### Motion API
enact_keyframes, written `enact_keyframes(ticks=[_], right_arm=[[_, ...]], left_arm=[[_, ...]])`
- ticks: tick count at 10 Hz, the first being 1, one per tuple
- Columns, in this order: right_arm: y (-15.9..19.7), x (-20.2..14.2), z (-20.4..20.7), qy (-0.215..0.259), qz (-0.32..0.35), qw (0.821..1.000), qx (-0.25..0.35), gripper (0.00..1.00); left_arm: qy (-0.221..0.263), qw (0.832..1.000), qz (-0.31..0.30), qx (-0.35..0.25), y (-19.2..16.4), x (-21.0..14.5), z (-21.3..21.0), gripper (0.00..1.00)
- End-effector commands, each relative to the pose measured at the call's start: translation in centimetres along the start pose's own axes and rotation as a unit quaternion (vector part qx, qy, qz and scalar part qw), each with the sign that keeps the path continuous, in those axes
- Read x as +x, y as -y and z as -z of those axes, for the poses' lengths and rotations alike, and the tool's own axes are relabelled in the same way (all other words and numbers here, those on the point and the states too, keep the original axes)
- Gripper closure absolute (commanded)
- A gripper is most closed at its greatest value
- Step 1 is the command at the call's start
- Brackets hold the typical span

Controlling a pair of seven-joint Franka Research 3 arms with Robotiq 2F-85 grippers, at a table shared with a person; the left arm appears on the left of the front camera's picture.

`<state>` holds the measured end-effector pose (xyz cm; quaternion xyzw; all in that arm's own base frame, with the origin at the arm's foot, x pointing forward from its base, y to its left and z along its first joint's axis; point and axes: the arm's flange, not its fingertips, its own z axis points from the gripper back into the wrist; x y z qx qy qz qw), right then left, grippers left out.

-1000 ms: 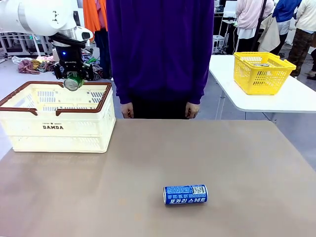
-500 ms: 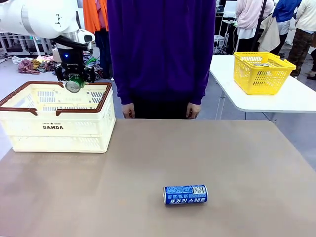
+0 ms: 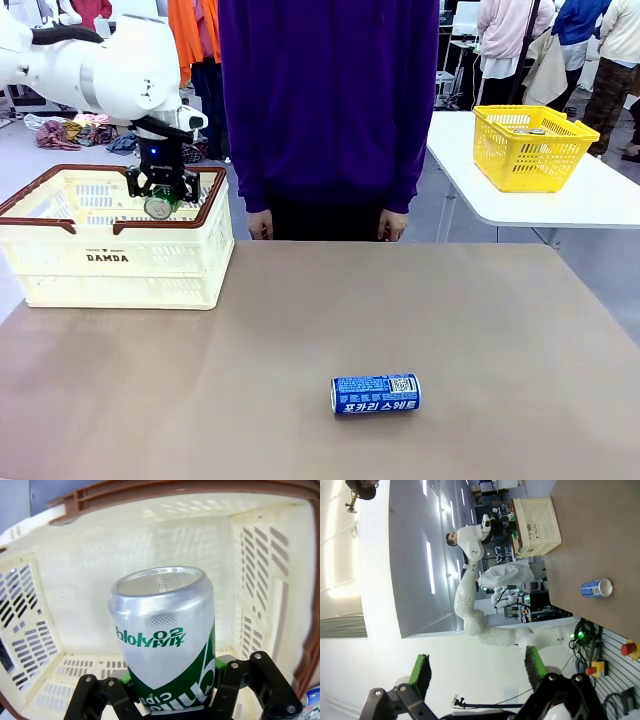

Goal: Place the drinks into the Shopping basket.
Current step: Pick up one drink and place it into the Shopping basket.

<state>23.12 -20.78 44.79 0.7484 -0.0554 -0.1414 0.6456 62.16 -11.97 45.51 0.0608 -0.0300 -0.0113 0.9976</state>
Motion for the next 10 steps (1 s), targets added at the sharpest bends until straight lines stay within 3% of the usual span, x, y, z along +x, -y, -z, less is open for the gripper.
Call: enact_keyframes(ticks=[1,5,6,7,10], right_arm=[[-0.6,-0.1,0.0,0.0,0.006,1.0,0.005,0.0],[-0.6,-0.1,0.0,0.0,0.006,1.0,0.005,0.0],[-0.6,-0.1,0.0,0.0,0.006,1.0,0.005,0.0],[-0.6,-0.1,0.0,0.0,0.006,1.0,0.005,0.0],[-0.6,-0.1,0.0,0.0,0.006,1.0,0.005,0.0]], left_arm=[[-0.02,1.0,-0.008,0.018,-0.3,1.1,0.2,1.0],[-0.053,0.999,0.008,0.007,-0.5,2.5,2.7,1.0],[-0.048,0.999,0.008,0.004,-0.6,2.6,2.8,0.45],[-0.045,0.999,0.007,-0.003,-0.7,2.6,2.7,0.0],[-0.033,0.999,0.005,-0.018,-1.1,2.3,2.3,0.0]])
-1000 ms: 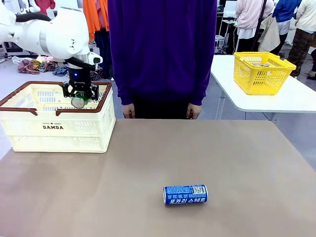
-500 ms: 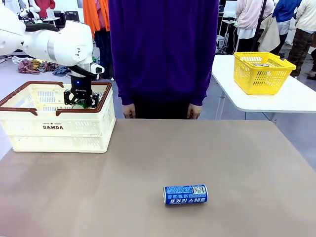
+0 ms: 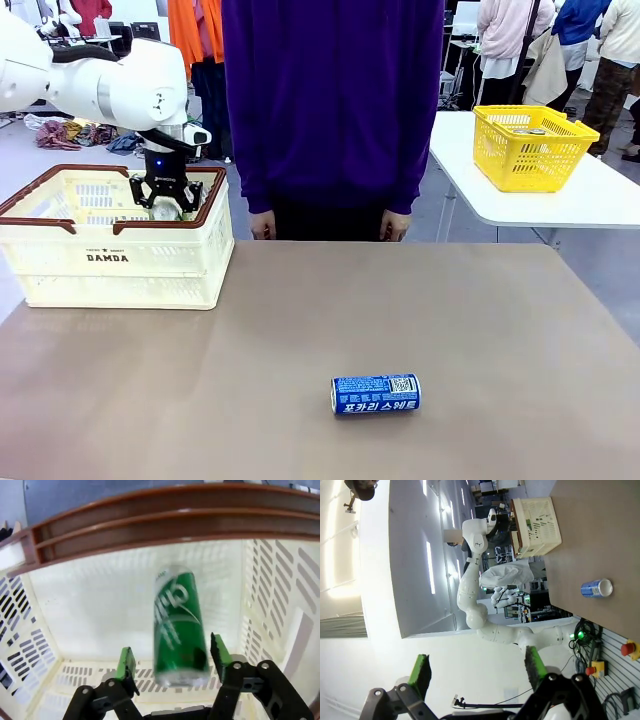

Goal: Place the drinks into the Shopping basket.
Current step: Pick up one drink and place it into the Shopping basket.

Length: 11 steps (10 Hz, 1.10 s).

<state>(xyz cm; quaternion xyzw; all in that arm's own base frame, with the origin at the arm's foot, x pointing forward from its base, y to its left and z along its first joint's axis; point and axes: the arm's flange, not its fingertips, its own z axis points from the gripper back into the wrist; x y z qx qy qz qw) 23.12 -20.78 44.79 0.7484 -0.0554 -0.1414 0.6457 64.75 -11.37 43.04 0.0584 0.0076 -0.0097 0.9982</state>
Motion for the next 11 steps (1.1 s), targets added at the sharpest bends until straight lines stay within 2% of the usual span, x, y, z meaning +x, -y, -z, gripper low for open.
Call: enact_keyframes(ticks=[1,3,5,7,8,9,11], right_arm=[[-0.6,-0.1,-0.1,0.0,0.006,1.0,0.005,0.0],[-0.6,-0.1,-0.1,0.0,0.006,1.0,0.005,0.0],[-0.6,-0.1,-0.1,0.0,0.006,1.0,0.005,0.0],[-0.6,-0.1,-0.1,0.0,0.006,1.0,0.005,0.0],[-0.6,-0.1,-0.1,0.0,0.006,1.0,0.005,0.0],[-0.6,-0.1,-0.1,0.0,0.006,1.0,0.005,0.0],[-0.6,-0.1,-0.1,0.0,0.006,1.0,0.005,0.0]], left_arm=[[0.007,1.0,0.008,-0.022,-0.9,-0.3,-0.6,0.0],[0.028,0.998,0.015,-0.048,-1.4,-1.3,-2.4,0.0],[0.058,0.995,0.018,-0.083,-3.0,-3.1,-6.5,0.0],[0.061,0.988,0.053,-0.131,-5.6,-6.2,-12.1,0.0],[0.048,0.98,0.091,-0.17,-7.5,-9.5,-15.0,0.0],[0.044,0.974,0.101,-0.199,-9.9,-12.7,-16.8,0.0],[0.029,0.952,0.127,-0.277,-16.6,-18.2,-17.4,0.0]])
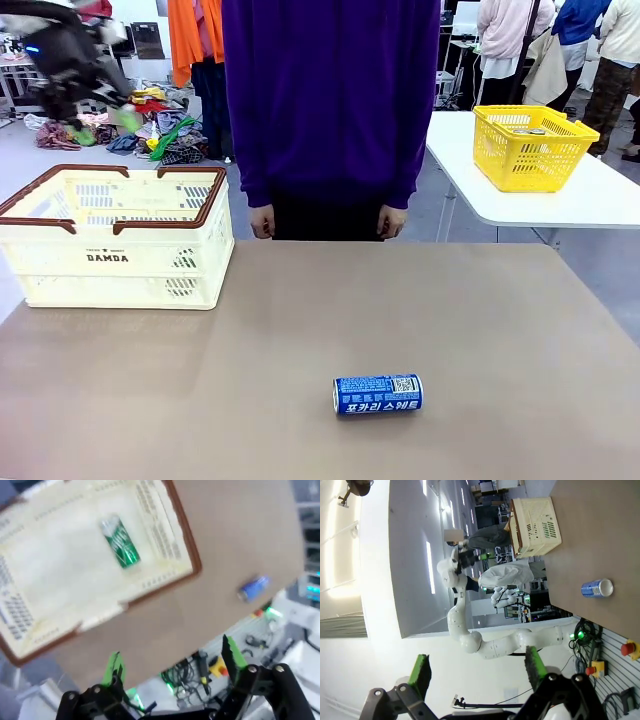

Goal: Place the drinks into the Shopping basket.
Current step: Pick up one drink and place it into the Shopping basket.

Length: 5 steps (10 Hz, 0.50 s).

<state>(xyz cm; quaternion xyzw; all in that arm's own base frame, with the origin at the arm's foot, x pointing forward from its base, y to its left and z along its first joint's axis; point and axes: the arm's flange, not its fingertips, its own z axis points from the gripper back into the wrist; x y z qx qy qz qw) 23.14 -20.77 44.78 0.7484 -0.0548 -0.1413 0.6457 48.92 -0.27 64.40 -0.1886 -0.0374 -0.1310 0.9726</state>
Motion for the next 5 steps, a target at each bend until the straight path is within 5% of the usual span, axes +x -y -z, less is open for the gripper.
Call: enact_keyframes(ticks=[1,5], right_arm=[[-0.7,-0.2,-0.1,0.0,0.006,1.0,0.005,0.0],[-0.7,-0.2,-0.1,0.0,0.006,1.0,0.005,0.0]], left_arm=[[-0.022,0.996,-0.008,-0.09,-6.9,-5.7,-0.6,0.0],[0.066,0.942,-0.047,-0.325,-22.3,-15.1,1.4,0.0]])
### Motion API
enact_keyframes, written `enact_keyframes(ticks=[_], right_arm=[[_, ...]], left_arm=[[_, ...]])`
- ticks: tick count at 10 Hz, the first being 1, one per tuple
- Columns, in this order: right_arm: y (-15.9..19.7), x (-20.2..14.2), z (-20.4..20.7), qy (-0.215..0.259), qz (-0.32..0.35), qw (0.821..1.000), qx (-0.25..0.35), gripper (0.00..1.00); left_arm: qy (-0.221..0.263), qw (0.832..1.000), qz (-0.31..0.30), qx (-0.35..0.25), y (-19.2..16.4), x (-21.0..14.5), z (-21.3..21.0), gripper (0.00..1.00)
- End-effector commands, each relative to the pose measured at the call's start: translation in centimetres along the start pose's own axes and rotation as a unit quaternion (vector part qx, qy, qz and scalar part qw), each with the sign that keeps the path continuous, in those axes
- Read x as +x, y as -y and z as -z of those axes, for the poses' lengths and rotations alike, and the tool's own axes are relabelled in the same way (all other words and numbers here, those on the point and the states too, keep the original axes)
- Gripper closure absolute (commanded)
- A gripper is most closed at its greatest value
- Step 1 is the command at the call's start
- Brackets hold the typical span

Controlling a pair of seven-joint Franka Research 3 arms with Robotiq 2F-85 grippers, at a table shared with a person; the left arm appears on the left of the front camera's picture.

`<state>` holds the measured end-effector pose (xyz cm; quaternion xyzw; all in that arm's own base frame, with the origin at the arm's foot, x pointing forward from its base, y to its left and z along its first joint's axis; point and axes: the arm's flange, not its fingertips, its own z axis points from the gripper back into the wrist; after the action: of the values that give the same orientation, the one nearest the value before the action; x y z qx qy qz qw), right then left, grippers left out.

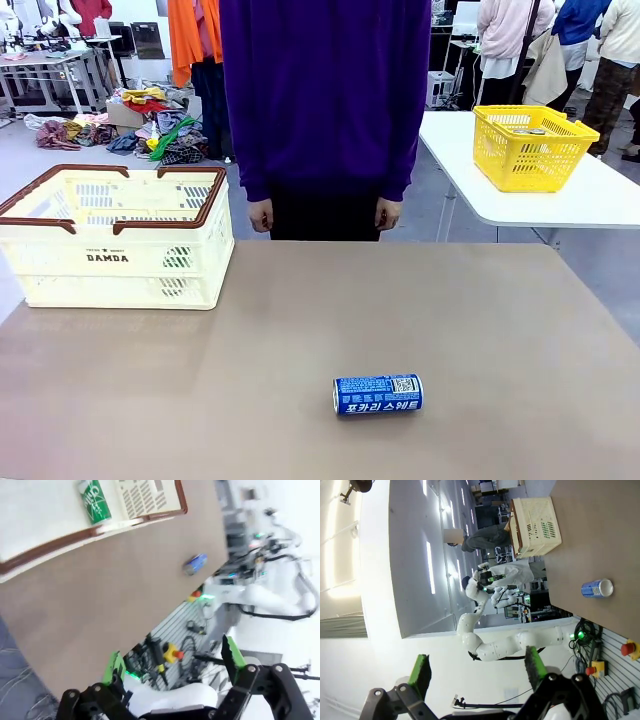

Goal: Place the drinks into the Shopping basket.
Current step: Pick up one drink and place it into the Shopping basket.

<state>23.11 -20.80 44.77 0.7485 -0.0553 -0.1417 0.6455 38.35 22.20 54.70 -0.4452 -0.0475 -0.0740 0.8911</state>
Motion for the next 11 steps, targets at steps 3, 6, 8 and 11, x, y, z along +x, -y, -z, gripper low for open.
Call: enact_keyframes(ticks=[3,6,8,11], right_arm=[[-0.7,-0.1,0.0,0.0,0.006,1.0,0.005,0.0],[-0.7,-0.1,0.0,0.0,0.006,1.0,0.005,0.0],[-0.7,-0.1,0.0,0.0,0.006,1.0,0.005,0.0],[-0.7,-0.1,0.0,0.0,0.006,1.0,0.005,0.0]], left_arm=[[0.06,0.976,0.003,-0.209,-10.5,2.0,1.1,0.0],[0.04,0.993,-0.006,-0.112,-7.3,-1.0,0.7,0.0],[0.04,0.993,-0.006,-0.112,-7.3,-1.0,0.7,0.0],[0.04,0.993,-0.006,-0.112,-7.3,-1.0,0.7,0.0]])
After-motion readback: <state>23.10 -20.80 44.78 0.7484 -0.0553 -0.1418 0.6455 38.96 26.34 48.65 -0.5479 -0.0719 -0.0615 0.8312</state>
